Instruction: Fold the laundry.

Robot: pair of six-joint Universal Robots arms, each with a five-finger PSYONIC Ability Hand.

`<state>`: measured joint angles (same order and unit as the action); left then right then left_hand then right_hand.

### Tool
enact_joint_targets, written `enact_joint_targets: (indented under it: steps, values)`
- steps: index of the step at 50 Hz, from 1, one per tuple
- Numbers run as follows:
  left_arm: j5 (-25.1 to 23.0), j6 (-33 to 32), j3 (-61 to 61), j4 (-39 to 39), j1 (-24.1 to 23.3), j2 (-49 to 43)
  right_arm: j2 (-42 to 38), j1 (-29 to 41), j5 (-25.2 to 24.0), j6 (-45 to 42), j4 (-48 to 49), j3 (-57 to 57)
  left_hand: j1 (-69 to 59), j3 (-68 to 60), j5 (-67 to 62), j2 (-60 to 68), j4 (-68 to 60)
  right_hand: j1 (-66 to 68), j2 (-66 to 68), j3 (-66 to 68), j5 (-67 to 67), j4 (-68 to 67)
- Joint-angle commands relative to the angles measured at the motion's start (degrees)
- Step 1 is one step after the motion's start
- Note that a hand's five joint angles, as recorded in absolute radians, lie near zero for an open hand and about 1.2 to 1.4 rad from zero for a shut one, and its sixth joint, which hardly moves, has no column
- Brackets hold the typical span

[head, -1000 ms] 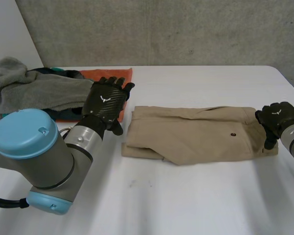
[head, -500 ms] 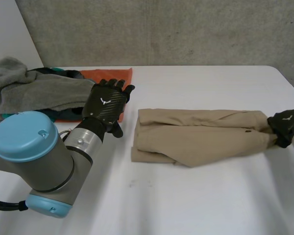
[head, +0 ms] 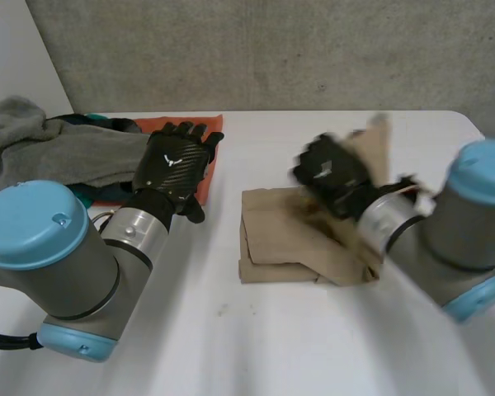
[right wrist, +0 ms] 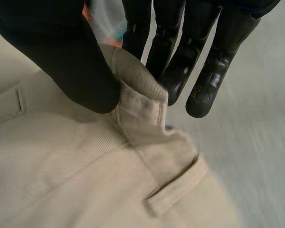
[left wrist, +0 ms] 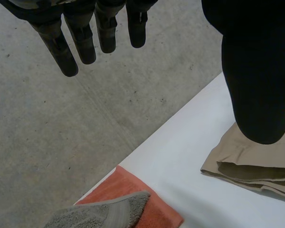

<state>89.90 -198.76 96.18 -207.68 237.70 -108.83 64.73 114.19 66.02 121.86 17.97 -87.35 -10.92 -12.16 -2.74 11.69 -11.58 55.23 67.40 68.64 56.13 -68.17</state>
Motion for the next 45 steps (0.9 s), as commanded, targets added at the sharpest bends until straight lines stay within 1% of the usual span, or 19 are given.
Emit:
enact_joint_targets:
  steps: [1, 2, 3, 5, 6, 9, 10, 11, 12, 13, 14, 15, 17, 18, 23, 29, 33, 39, 45]
  values:
    - [1.1, 3.0, -2.3, 0.1, 0.2, -0.1, -7.8, 7.9, -6.2, -3.5, 0.6, 0.2, 0.9, 2.2, 2.7, -1.7, 1.6, 24.8, 12.6, 11.4, 13.9, -11.8]
    - [1.6, 3.5, -2.8, 0.2, 0.2, -0.1, -8.3, 8.2, -6.1, -3.4, 0.5, 0.4, 0.9, 2.2, 2.7, -1.7, 1.6, 24.8, 12.6, 11.4, 13.9, -11.8]
    - [1.9, 3.9, -3.4, 0.3, 0.3, -0.2, -8.7, 8.6, -5.3, -2.9, 0.3, 0.7, 0.9, 2.2, 2.7, -1.7, 1.6, 18.3, 6.2, 4.9, 7.4, -5.4]
    - [3.2, 4.8, -5.5, 0.7, 0.3, -0.3, -8.6, 8.8, -4.1, -1.5, 0.1, 0.8, 0.9, 2.2, 2.7, -1.7, 1.6, -15.0, -27.2, -28.4, -25.9, 28.0]
    - [3.5, 5.0, -6.3, 0.7, 0.3, -0.3, -8.1, 8.8, -2.3, 1.6, 0.1, 0.8, 0.9, 2.2, 2.7, -1.7, 1.6, -45.2, -57.4, -58.6, -56.1, 58.2]
    - [5.0, 5.1, -9.7, 1.2, 0.1, -1.0, -6.0, 8.2, 0.5, 10.9, 0.1, 1.1, 0.9, 2.2, 2.7, -1.7, 1.6, -45.2, -57.4, -58.6, -56.1, 58.2]
    - [5.4, 5.0, -10.5, 1.5, 0.0, -1.2, -3.2, 7.5, 2.5, 19.2, 0.1, 1.7, 0.9, 2.1, 2.7, -1.6, 1.5, -45.2, -57.4, -58.6, -56.1, 58.2]
    - [5.8, 5.0, -12.3, 2.0, -0.4, -2.0, -1.4, 7.3, 3.3, 23.9, 0.0, 1.9, 0.9, 2.1, 2.7, -1.6, 1.5, -45.2, -57.4, -58.6, -56.1, 58.2]
    - [5.9, 5.0, -14.2, 2.6, -0.7, -3.0, 2.4, 6.3, 4.3, 33.3, -0.4, 1.9, 0.7, 1.9, 2.5, -1.5, 1.4, -45.2, -57.4, -58.6, -56.1, 58.2]
    - [6.0, 5.0, -16.0, 3.3, -1.0, -4.0, 3.3, 6.1, 4.6, 37.2, -0.6, 2.0, 0.5, 1.8, 2.4, -1.3, 1.2, -45.2, -57.4, -58.6, -56.1, 58.2]
    - [6.0, 5.0, -17.8, 4.1, -1.6, -4.9, 6.3, 5.0, 4.9, 45.3, -1.7, 2.3, 0.5, 1.8, 2.4, -1.3, 1.2, -45.2, -57.4, -58.6, -56.1, 58.2]
    - [6.0, 5.1, -19.0, 4.8, -2.1, -5.6, 7.7, 3.7, 5.3, 50.1, -2.7, 2.4, 0.5, 1.8, 2.4, -1.3, 1.2, -45.2, -57.4, -58.6, -56.1, 58.2]
    - [6.0, 5.1, -21.5, 6.1, -3.4, -7.1, 10.5, -0.3, 5.3, 56.8, -5.6, 2.4, 0.7, 1.9, 2.5, -1.5, 1.4, -45.2, -57.4, -58.6, -56.1, 58.2]
    - [5.9, 5.1, -24.2, 7.1, -4.6, -9.0, 11.3, -1.8, 5.1, 57.9, -6.8, 2.5, 0.5, 1.8, 2.4, -1.3, 1.2, -45.2, -57.4, -58.6, -56.1, 58.2]
    - [5.5, 5.0, -32.9, 10.3, -8.1, -16.3, 11.1, -8.4, 5.7, 57.8, -14.3, 5.1, -0.1, 1.1, 1.7, -0.6, 0.5, -45.2, -57.4, -58.6, -56.1, 58.2]
    - [5.2, 5.0, -44.7, 16.5, -11.6, -26.2, 1.7, -8.6, 7.1, 54.2, -22.2, 13.0, -0.6, 0.6, 1.2, -0.1, 0.0, -45.2, -57.4, -58.6, -56.1, 58.2]
    - [5.2, 5.1, -49.1, 21.2, -13.3, -31.0, -4.2, -8.5, 7.3, 50.9, -26.2, 17.9, -0.6, 0.6, 1.2, -0.1, 0.0, -45.2, -57.4, -58.6, -56.1, 58.2]
    - [6.0, 5.1, -49.9, 26.5, -13.9, -34.2, -10.6, -8.0, 6.6, 44.0, -28.2, 22.0, -0.8, 0.4, 1.0, 0.0, -0.1, -45.2, -57.4, -58.6, -56.1, 58.2]
    - [8.9, 4.4, -49.4, 31.7, -13.7, -35.0, -15.2, -7.2, 7.3, 37.8, -28.2, 24.2, -1.6, -0.4, 0.2, 0.9, -1.0, -45.2, -57.4, -58.6, -56.1, 58.2]
